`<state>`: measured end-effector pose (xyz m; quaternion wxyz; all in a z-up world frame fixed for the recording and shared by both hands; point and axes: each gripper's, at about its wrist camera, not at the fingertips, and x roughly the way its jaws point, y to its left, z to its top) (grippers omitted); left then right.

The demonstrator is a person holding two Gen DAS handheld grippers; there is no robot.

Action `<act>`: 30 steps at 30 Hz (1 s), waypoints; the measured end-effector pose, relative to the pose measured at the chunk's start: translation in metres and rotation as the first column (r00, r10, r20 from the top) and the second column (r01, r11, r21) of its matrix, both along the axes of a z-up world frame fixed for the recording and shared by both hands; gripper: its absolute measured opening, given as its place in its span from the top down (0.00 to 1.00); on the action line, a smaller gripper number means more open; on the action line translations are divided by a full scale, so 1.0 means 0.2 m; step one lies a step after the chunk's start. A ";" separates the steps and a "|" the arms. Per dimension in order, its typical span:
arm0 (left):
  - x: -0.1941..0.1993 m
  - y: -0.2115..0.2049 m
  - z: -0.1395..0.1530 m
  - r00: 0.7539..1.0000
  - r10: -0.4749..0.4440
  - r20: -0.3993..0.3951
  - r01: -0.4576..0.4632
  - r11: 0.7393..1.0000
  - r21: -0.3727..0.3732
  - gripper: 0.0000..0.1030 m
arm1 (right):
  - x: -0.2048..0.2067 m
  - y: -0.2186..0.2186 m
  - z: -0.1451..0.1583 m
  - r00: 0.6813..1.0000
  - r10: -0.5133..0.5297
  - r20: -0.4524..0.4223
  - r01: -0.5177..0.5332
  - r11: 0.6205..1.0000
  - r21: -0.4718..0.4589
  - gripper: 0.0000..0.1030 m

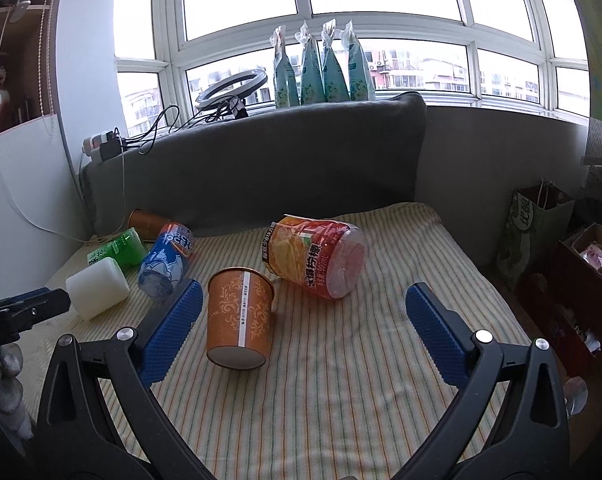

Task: Flip cup upright
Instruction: 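Move the left gripper down to the orange paper cup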

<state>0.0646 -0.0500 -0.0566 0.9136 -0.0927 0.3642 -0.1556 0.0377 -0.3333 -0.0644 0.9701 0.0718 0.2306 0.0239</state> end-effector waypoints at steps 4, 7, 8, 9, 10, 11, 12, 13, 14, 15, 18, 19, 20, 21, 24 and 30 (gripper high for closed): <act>0.12 -0.07 -0.08 0.986 -0.082 -0.146 0.062 0.989 -0.136 0.19 | -0.02 -0.04 -0.02 1.000 -0.017 -0.002 0.017 1.000 -0.001 0.00; 0.21 -0.13 -0.12 0.968 -0.121 -0.220 0.073 0.974 -0.213 0.19 | -0.03 -0.08 -0.03 0.999 -0.034 -0.003 0.034 0.999 -0.005 0.00; 0.23 -0.14 -0.14 0.962 -0.129 -0.241 0.074 0.971 -0.225 0.19 | -0.04 -0.09 -0.04 0.999 -0.038 -0.005 0.038 0.999 -0.004 0.00; 0.25 -0.16 -0.16 0.955 -0.142 -0.261 0.077 0.966 -0.245 0.19 | -0.04 -0.10 -0.05 0.999 -0.043 -0.007 0.043 0.999 -0.002 0.00; 0.27 -0.18 -0.17 0.947 -0.159 -0.279 0.082 0.960 -0.266 0.19 | -0.05 -0.12 -0.05 0.999 -0.047 -0.010 0.047 0.999 0.000 0.00; 0.29 -0.20 -0.19 0.941 -0.168 -0.294 0.084 0.957 -0.277 0.19 | -0.05 -0.13 -0.06 0.999 -0.050 -0.012 0.050 0.999 0.002 0.00; 0.30 -0.22 -0.19 0.935 -0.174 -0.308 0.083 0.954 -0.289 0.19 | -0.05 -0.15 -0.07 0.998 -0.056 -0.015 0.056 0.998 0.004 0.00; 0.32 -0.24 -0.20 0.931 -0.183 -0.316 0.085 0.950 -0.301 0.19 | -0.05 -0.16 -0.08 0.998 -0.061 -0.018 0.061 0.998 0.005 0.00; 0.33 -0.27 -0.20 0.926 -0.193 -0.323 0.091 0.947 -0.307 0.19 | -0.05 -0.17 -0.08 0.998 -0.064 -0.020 0.064 0.998 0.009 0.00; 0.34 -0.28 -0.20 0.924 -0.196 -0.329 0.091 0.947 -0.307 0.19 | -0.05 -0.19 -0.09 0.997 -0.068 -0.022 0.068 0.998 0.014 0.00; 0.39 -0.34 -0.22 0.914 -0.208 -0.349 0.106 0.951 -0.292 0.19 | -0.06 -0.22 -0.10 0.996 -0.080 -0.025 0.080 0.997 0.023 0.00; 0.40 -0.35 -0.23 0.911 -0.207 -0.357 0.106 0.953 -0.283 0.19 | -0.06 -0.24 -0.11 0.996 -0.083 -0.025 0.084 0.996 0.027 0.00; 0.41 -0.36 -0.24 0.907 -0.209 -0.365 0.107 0.954 -0.278 0.19 | -0.07 -0.25 -0.11 0.996 -0.086 -0.025 0.086 0.996 0.029 0.00; 0.42 -0.38 -0.25 0.903 -0.214 -0.372 0.114 0.955 -0.274 0.19 | -0.07 -0.26 -0.11 0.996 -0.089 -0.026 0.089 0.996 0.030 0.00; 0.46 -0.42 -0.27 0.896 -0.218 -0.388 0.121 0.958 -0.259 0.19 | -0.08 -0.29 -0.12 0.995 -0.101 -0.026 0.102 0.994 0.037 0.00; 0.49 -0.45 -0.34 0.877 -0.209 -0.432 0.104 0.961 -0.256 0.19 | -0.09 -0.35 -0.13 0.992 -0.120 -0.031 0.122 0.991 0.057 0.00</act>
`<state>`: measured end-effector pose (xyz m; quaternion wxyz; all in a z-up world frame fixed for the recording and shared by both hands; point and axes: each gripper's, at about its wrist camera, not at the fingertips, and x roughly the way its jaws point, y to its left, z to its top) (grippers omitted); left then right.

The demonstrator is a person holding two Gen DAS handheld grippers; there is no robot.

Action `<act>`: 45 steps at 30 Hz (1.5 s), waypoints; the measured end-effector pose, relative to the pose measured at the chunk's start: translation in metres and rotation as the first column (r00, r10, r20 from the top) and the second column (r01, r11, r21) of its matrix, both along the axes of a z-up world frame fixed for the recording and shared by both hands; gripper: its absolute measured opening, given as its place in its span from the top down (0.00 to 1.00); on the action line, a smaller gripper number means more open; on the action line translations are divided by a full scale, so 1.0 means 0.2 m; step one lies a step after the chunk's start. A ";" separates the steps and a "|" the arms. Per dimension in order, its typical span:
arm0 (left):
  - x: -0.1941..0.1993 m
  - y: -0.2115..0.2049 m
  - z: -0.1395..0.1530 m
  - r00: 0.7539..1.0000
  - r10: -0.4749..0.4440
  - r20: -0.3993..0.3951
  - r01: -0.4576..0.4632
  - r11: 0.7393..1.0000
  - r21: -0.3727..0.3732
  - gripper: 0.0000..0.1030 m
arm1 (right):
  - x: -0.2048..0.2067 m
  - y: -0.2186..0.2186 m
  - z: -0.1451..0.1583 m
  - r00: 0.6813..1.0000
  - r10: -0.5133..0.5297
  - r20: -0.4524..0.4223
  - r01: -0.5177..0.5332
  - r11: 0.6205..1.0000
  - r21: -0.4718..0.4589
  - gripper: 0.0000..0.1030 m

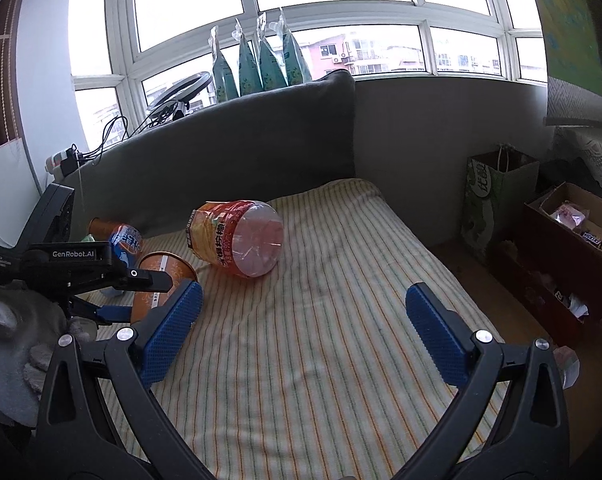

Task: Flip cup upright
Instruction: 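Move the left gripper down to the orange paper cup, then close the left gripper around the orange paper cup, then lift the cup, set it down toward the right gripper, open left gripper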

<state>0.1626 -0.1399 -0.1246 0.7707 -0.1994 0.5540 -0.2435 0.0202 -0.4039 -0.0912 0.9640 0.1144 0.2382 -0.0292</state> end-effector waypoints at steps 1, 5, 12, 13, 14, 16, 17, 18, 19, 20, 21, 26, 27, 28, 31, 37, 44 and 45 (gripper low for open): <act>0.00 0.00 0.00 1.000 0.000 -0.001 0.000 1.000 -0.001 0.19 | 0.00 0.00 0.00 1.000 -0.003 -0.001 0.003 1.000 0.000 0.00; 0.02 -0.03 -0.02 1.000 0.001 -0.016 -0.001 1.000 0.001 0.31 | 0.00 -0.02 -0.01 1.000 -0.007 -0.003 0.007 1.000 0.002 0.00; 0.00 0.00 -0.02 1.000 0.011 -0.013 -0.011 1.000 0.009 0.40 | -0.01 -0.03 -0.01 1.000 -0.010 -0.002 0.010 1.000 0.005 0.00; 0.00 0.00 -0.01 1.000 0.013 -0.006 -0.013 1.000 0.012 0.41 | -0.01 -0.03 -0.01 1.000 -0.010 -0.002 0.010 1.000 0.004 0.00; -0.01 0.01 0.00 1.000 0.018 -0.003 -0.018 1.000 0.012 0.41 | -0.01 -0.03 -0.01 1.000 -0.010 -0.002 0.010 1.000 0.004 0.00; -0.02 0.02 0.01 1.000 0.023 0.004 -0.023 1.000 0.010 0.41 | -0.02 -0.03 -0.01 1.000 -0.009 -0.002 0.009 1.000 0.004 0.00; -0.02 0.02 0.02 1.000 0.025 0.008 -0.025 1.000 0.010 0.41 | -0.02 -0.03 -0.01 1.000 -0.008 -0.001 0.008 1.000 0.004 0.00; -0.03 0.03 0.03 1.000 0.027 0.014 -0.027 1.000 0.011 0.41 | -0.02 -0.03 -0.01 1.000 -0.008 -0.001 0.008 1.000 0.004 0.00; -0.05 0.04 0.04 0.999 0.027 0.023 -0.027 1.000 0.014 0.41 | -0.02 -0.02 0.00 1.000 -0.006 0.001 0.006 1.000 0.002 0.00; -0.06 0.06 0.05 0.999 0.028 0.026 -0.029 0.999 0.014 0.41 | -0.02 -0.02 0.00 1.000 -0.005 0.002 0.005 1.000 0.000 0.00; -0.07 0.07 0.05 0.999 0.029 0.026 -0.030 0.999 0.012 0.41 | -0.03 -0.02 0.00 1.000 -0.004 0.003 0.004 1.000 -0.002 0.00; -0.15 0.16 0.08 0.999 0.046 0.022 -0.046 0.999 0.010 0.41 | -0.03 0.02 0.02 1.000 0.018 0.010 -0.018 1.000 -0.012 0.00; -0.17 0.18 0.09 0.999 0.050 0.019 -0.051 0.999 0.010 0.41 | -0.03 0.04 0.03 1.000 0.025 0.012 -0.025 1.000 -0.015 0.00; -0.19 0.21 0.09 0.998 0.057 0.014 -0.058 0.998 0.010 0.41 | -0.03 0.05 0.03 0.999 0.032 0.014 -0.031 0.999 -0.020 0.00; -0.24 0.27 0.10 0.997 0.079 0.003 -0.079 0.997 0.007 0.41 | -0.03 0.10 0.04 0.998 0.054 0.016 -0.053 0.998 -0.027 0.00; -0.33 0.38 0.09 0.994 0.114 -0.003 -0.113 0.993 0.027 0.41 | -0.03 0.21 0.05 0.993 0.113 0.013 -0.113 0.993 -0.042 0.00; -0.37 0.47 0.02 0.991 0.135 -0.024 -0.133 0.990 0.047 0.41 | -0.02 0.35 0.05 0.983 0.183 0.000 -0.183 0.982 -0.054 0.00; -0.37 0.47 0.02 0.991 0.133 -0.022 -0.132 0.990 0.049 0.40 | -0.01 0.37 0.05 0.981 0.192 -0.003 -0.192 0.980 -0.056 0.00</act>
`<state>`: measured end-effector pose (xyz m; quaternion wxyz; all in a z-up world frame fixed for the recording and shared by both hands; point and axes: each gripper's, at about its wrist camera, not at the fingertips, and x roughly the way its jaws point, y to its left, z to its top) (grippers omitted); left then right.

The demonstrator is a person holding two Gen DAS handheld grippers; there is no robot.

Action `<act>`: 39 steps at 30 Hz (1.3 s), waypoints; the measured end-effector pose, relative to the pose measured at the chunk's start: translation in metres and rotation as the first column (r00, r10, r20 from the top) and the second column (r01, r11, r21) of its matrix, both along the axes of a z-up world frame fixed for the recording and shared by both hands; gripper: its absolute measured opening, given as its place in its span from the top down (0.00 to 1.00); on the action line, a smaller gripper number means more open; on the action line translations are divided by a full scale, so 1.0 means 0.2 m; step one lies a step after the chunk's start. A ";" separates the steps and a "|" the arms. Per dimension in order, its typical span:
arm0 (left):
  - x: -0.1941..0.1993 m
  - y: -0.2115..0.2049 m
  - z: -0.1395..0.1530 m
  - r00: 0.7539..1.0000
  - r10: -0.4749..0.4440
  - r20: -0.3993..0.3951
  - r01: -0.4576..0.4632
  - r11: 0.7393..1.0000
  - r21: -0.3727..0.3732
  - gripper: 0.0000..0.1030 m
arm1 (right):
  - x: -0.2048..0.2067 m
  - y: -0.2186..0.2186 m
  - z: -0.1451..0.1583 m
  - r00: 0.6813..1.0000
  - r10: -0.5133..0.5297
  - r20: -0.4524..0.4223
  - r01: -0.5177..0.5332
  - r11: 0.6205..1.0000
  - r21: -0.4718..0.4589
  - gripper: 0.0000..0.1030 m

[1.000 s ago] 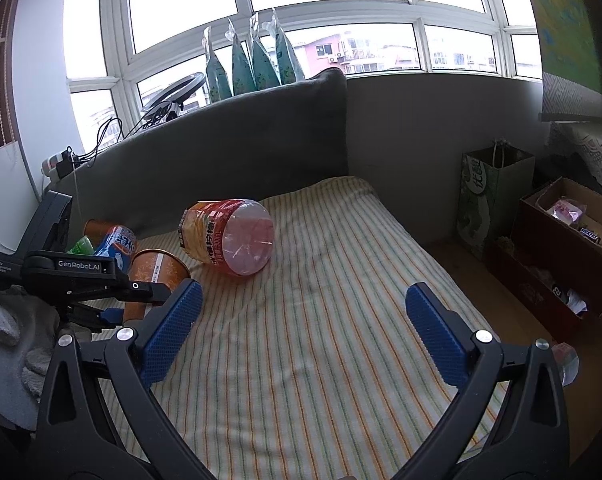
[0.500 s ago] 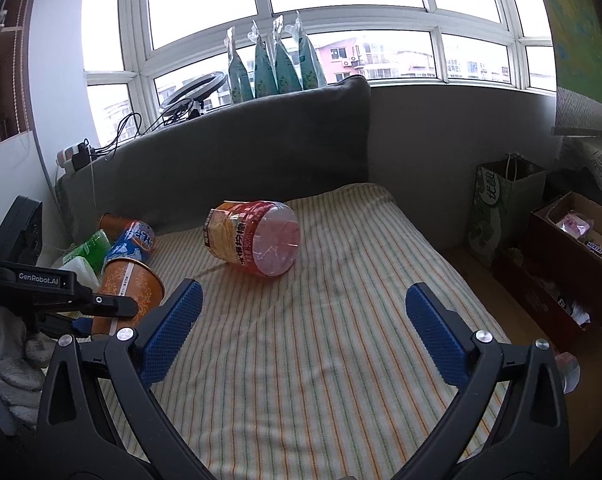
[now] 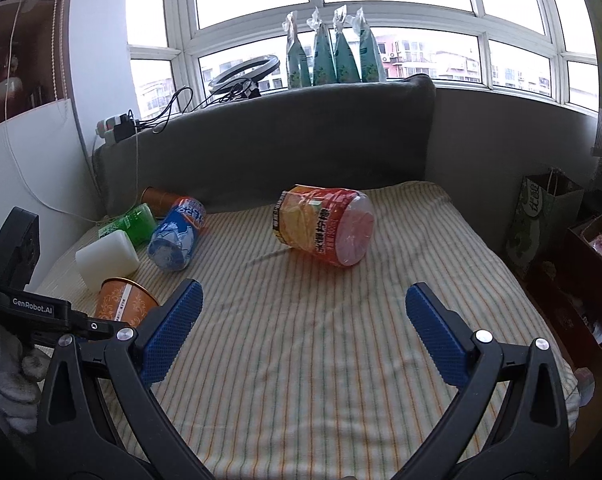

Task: Flip cup upright
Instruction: 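Lift the cup, set it down toward the right gripper, open left gripper, then close the right gripper around the side of the orange cup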

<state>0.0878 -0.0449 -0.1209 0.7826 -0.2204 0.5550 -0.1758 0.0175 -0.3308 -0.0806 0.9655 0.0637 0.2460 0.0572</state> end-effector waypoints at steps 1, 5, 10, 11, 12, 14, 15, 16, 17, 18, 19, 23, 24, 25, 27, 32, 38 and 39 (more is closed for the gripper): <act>-0.01 0.00 0.00 1.000 -0.001 0.007 0.001 1.000 0.004 0.40 | 0.00 0.02 0.00 1.000 0.014 -0.003 -0.014 1.000 -0.003 0.00; -0.02 0.02 0.01 0.999 -0.005 0.036 0.005 1.000 0.014 0.32 | 0.01 0.08 0.01 0.998 0.060 -0.020 -0.060 0.998 -0.006 0.00; -0.03 0.06 0.01 0.998 -0.013 0.055 0.012 1.000 0.028 0.26 | 0.03 0.15 0.01 0.990 0.131 -0.062 -0.129 0.991 0.025 0.00; -0.04 0.07 0.02 0.998 -0.013 0.064 0.010 0.999 0.034 0.26 | 0.05 0.16 0.01 0.986 0.147 -0.077 -0.144 0.989 0.040 0.00; -0.05 0.08 0.03 0.997 -0.014 0.076 0.011 0.999 0.040 0.26 | 0.06 0.17 0.01 0.982 0.163 -0.096 -0.158 0.986 0.057 0.00; -0.08 0.09 0.05 0.995 -0.018 0.099 0.013 0.999 0.051 0.26 | 0.11 0.19 0.01 0.967 0.211 -0.144 -0.197 0.975 0.103 0.00; -0.10 0.11 0.06 0.993 -0.016 0.118 0.009 0.998 0.058 0.26 | 0.12 0.21 0.01 0.959 0.235 -0.159 -0.217 0.969 0.121 0.00; -0.12 0.12 0.07 0.992 -0.012 0.129 0.004 0.998 0.061 0.26 | 0.15 0.23 0.01 0.944 0.272 -0.186 -0.247 0.958 0.149 0.00; -0.14 0.14 0.08 0.990 -0.007 0.138 -0.002 0.998 0.062 0.26 | 0.18 0.25 0.01 0.927 0.309 -0.212 -0.274 0.945 0.177 0.00; -0.16 0.16 0.09 0.989 -0.002 0.148 -0.006 0.998 0.056 0.26 | 0.20 0.26 0.00 0.912 0.339 -0.230 -0.296 0.933 0.202 0.00; -0.19 0.18 0.09 0.988 0.002 0.156 -0.011 0.998 0.061 0.26 | 0.24 0.28 -0.01 0.882 0.390 -0.263 -0.328 0.911 0.248 0.00; -0.29 0.25 0.12 0.978 0.010 0.210 -0.036 0.992 0.119 0.26 | 0.38 0.36 -0.08 0.779 0.508 -0.368 -0.363 0.844 0.395 0.00; -0.31 0.26 0.12 0.976 0.014 0.216 -0.042 0.991 0.125 0.26 | 0.40 0.38 -0.10 0.756 0.529 -0.385 -0.368 0.831 0.418 0.00; -0.33 0.28 0.12 0.975 0.021 0.220 -0.051 0.990 0.130 0.26 | 0.44 0.41 -0.12 0.728 0.551 -0.408 -0.376 0.818 0.435 0.00; -0.35 0.32 0.12 0.975 0.039 0.220 -0.069 0.989 0.130 0.26 | 0.47 0.46 -0.14 0.695 0.576 -0.432 -0.392 0.806 0.443 0.00; -0.40 0.40 0.09 0.974 0.079 0.212 -0.106 0.987 0.120 0.26 | 0.54 0.57 -0.21 0.608 0.621 -0.495 -0.396 0.778 0.488 0.04; -0.42 0.45 0.07 0.972 0.114 0.205 -0.136 0.986 0.099 0.26 | 0.62 0.65 -0.26 0.553 0.631 -0.544 -0.392 0.773 0.499 0.06; -0.42 0.45 0.07 0.971 0.115 0.208 -0.138 0.985 0.099 0.26 | 0.63 0.67 -0.27 0.548 0.631 -0.550 -0.390 0.774 0.499 0.09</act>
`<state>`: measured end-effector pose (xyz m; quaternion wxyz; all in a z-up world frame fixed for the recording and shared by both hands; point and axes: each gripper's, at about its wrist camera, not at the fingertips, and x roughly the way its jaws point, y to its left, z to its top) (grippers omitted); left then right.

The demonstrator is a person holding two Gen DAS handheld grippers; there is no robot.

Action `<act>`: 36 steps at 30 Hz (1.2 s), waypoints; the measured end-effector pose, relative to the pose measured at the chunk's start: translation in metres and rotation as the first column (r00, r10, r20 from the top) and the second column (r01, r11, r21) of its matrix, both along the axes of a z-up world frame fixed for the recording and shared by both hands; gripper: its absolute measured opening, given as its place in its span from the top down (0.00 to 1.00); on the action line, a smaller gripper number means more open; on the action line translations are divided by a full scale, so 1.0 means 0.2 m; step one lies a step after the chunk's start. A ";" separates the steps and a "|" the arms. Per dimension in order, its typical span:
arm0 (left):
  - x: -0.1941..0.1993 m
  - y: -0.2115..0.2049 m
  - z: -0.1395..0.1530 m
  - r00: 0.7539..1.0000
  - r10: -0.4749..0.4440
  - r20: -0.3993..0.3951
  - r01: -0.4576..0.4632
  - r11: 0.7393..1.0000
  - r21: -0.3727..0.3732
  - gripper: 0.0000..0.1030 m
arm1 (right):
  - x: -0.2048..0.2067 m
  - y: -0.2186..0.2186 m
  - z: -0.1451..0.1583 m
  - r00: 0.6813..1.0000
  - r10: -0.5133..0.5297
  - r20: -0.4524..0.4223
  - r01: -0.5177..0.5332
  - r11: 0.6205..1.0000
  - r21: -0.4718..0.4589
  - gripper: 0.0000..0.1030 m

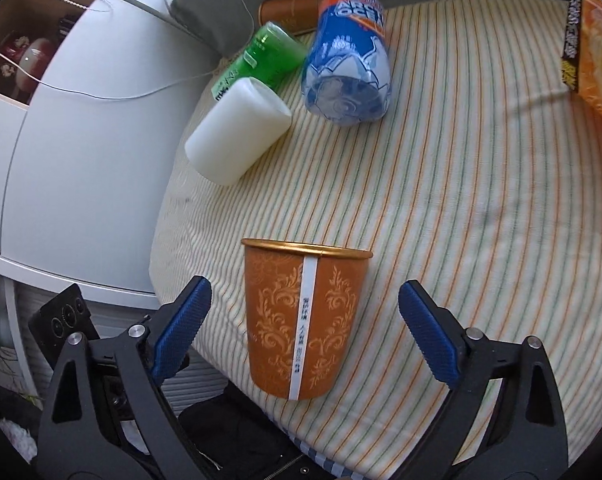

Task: Flip cup upright
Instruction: 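Close the right gripper around the side of the orange cup, then lift the cup with the right gripper and rotate its rim upward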

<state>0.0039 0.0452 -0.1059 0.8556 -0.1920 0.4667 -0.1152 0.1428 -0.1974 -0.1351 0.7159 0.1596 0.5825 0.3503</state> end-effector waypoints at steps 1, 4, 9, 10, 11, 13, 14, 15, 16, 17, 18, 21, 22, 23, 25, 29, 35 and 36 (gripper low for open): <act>0.00 0.00 0.00 1.000 0.001 0.002 -0.001 1.000 0.001 0.26 | 0.03 0.02 -0.02 1.000 0.001 -0.009 -0.001 1.000 -0.003 0.10; 0.00 0.01 0.01 1.000 0.007 0.008 -0.007 1.000 0.000 0.26 | 0.06 0.05 -0.05 1.000 0.008 -0.022 -0.008 1.000 -0.007 0.10; 0.00 0.02 0.01 1.000 0.017 0.010 -0.017 1.000 -0.005 0.26 | 0.10 0.10 -0.10 0.999 0.030 -0.037 -0.031 0.999 -0.022 0.25; 0.00 0.02 0.01 1.000 0.019 0.010 -0.019 1.000 -0.005 0.26 | 0.11 0.12 -0.11 0.999 0.034 -0.041 -0.035 0.999 -0.020 0.27; 0.01 0.02 0.01 1.000 0.019 0.010 -0.019 1.000 -0.005 0.26 | 0.12 0.13 -0.12 0.998 0.038 -0.043 -0.039 0.999 -0.020 0.29; 0.01 0.02 0.01 1.000 0.022 0.009 -0.022 1.000 -0.005 0.26 | 0.12 0.15 -0.12 0.998 0.049 -0.035 -0.050 0.999 -0.022 0.32; 0.01 0.02 0.01 1.000 0.024 0.008 -0.023 1.000 -0.007 0.26 | 0.12 0.16 -0.12 0.998 0.051 -0.027 -0.052 0.998 -0.023 0.32; 0.01 0.02 0.01 1.000 0.025 0.007 -0.025 1.000 -0.010 0.26 | 0.11 0.17 -0.12 0.998 0.054 -0.018 -0.055 0.998 -0.025 0.32; 0.01 0.02 0.01 1.000 0.025 0.008 -0.025 1.000 -0.010 0.26 | 0.11 0.17 -0.11 0.999 0.054 -0.003 -0.054 0.998 -0.027 0.32; 0.01 0.02 0.01 1.000 0.024 0.009 -0.024 1.000 -0.010 0.26 | 0.10 0.17 -0.10 0.999 0.051 0.017 -0.050 0.998 -0.031 0.32; 0.01 0.02 0.01 1.000 0.022 0.010 -0.022 1.000 -0.009 0.26 | 0.10 0.17 -0.09 0.998 0.048 0.036 -0.046 0.998 -0.032 0.32; 0.02 0.00 0.02 1.000 0.014 0.016 -0.014 1.000 -0.008 0.26 | 0.09 0.14 -0.04 0.995 0.025 0.099 -0.023 1.000 -0.020 0.32; 0.02 0.00 0.02 1.000 0.011 0.018 -0.011 1.000 -0.006 0.26 | 0.09 0.13 -0.03 0.992 0.015 0.128 -0.011 1.000 -0.026 0.32; 0.02 -0.01 0.03 1.000 0.009 0.020 -0.009 1.000 -0.005 0.26 | 0.08 0.12 -0.01 0.987 0.008 0.158 -0.003 1.000 -0.030 0.32; 0.03 -0.02 0.03 1.000 0.004 0.024 -0.004 1.000 -0.003 0.26 | 0.07 0.12 0.01 0.974 -0.010 0.228 0.022 0.998 -0.051 0.32; 0.03 -0.04 0.04 1.000 -0.009 0.030 0.009 1.000 -0.002 0.26 | 0.05 0.12 0.04 0.937 -0.035 0.348 0.077 0.991 -0.109 0.32; 0.03 -0.06 0.05 0.999 -0.017 0.036 0.017 1.000 -0.002 0.26 | 0.05 0.13 0.06 0.883 -0.077 0.463 0.157 0.978 -0.136 0.33; 0.02 -0.06 0.05 0.999 -0.016 0.037 0.016 1.000 -0.002 0.26 | 0.05 0.12 0.07 0.873 -0.083 0.481 0.168 0.976 -0.136 0.33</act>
